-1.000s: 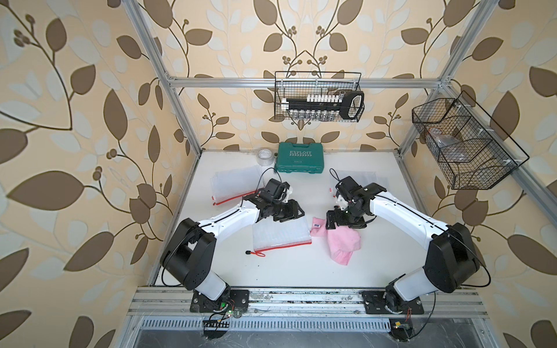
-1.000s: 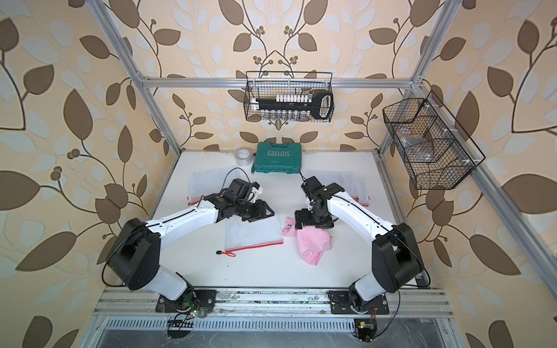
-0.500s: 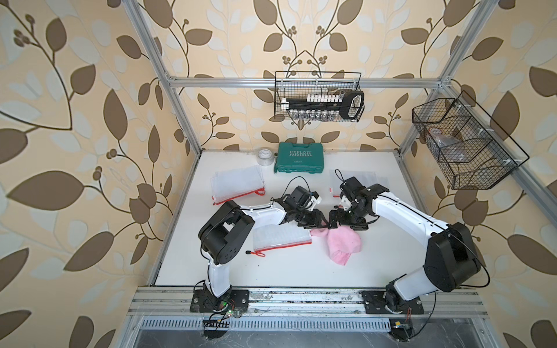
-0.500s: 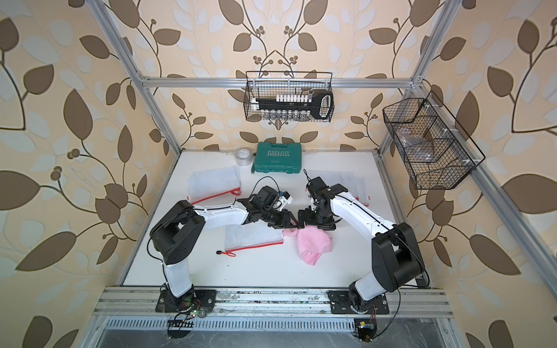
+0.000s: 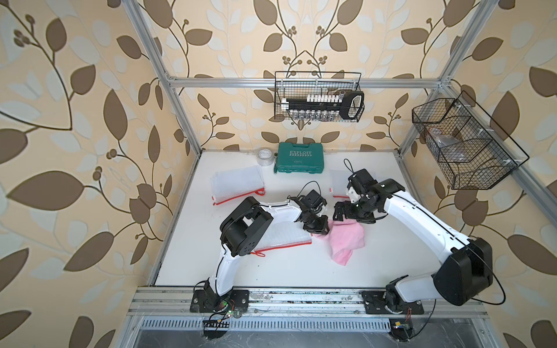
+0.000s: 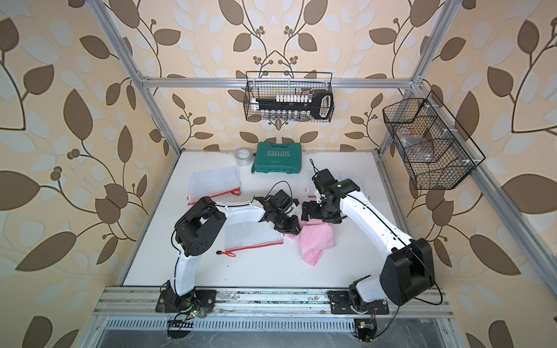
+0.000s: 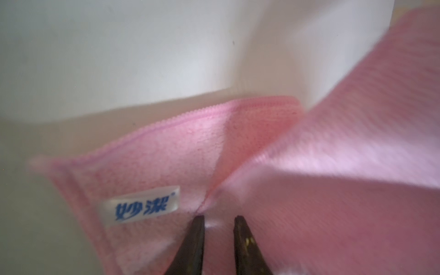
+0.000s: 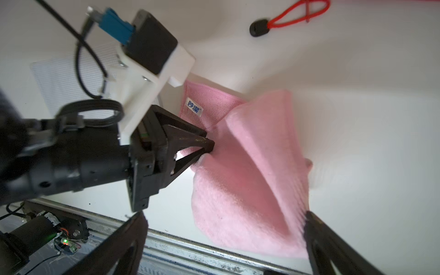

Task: Wipe the document bag
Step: Place the cleaning item at the center of the board.

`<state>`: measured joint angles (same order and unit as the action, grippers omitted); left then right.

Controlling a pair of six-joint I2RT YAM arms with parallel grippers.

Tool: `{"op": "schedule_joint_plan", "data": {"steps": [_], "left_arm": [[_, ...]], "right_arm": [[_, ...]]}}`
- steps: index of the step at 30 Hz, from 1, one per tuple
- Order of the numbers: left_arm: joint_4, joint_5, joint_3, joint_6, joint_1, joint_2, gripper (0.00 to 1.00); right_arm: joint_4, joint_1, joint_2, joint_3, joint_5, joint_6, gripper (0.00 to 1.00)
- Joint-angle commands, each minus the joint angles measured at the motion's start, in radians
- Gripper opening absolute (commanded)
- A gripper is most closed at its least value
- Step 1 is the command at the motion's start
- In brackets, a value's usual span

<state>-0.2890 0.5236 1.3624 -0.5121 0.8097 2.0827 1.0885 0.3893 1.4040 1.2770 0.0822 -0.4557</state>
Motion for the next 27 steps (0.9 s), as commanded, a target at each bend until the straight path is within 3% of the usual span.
{"op": "schedule_joint_plan", "data": {"steps": [1, 6, 12, 22, 27], "left_arm": [[-0.165, -0.136, 0.005, 0.036, 0.02, 0.08, 0.26], [-0.215, -0.161, 0.035, 0.054, 0.028, 0.108, 0.26], [-0.104, -0.193, -0.049, 0.018, 0.001, -0.086, 0.42], [-0.062, -0.142, -0.091, -0.021, -0.112, -0.254, 0.48], [-0.122, -0.261, -0.177, -0.083, -0.198, -0.357, 0.46]], "right_arm": [[0.122, -0.022, -0.059, 0.081, -0.132, -0.001, 0.98], [0.128, -0.057, -0.124, 0.082, -0.145, -0.005, 0.98], [0.009, -0.058, -0.08, 0.016, 0.046, -0.017, 0.95], [-0.112, 0.027, 0.073, 0.056, 0.141, -0.007, 0.65], [-0.225, 0.072, 0.208, 0.078, 0.237, 0.004, 0.42]]}}
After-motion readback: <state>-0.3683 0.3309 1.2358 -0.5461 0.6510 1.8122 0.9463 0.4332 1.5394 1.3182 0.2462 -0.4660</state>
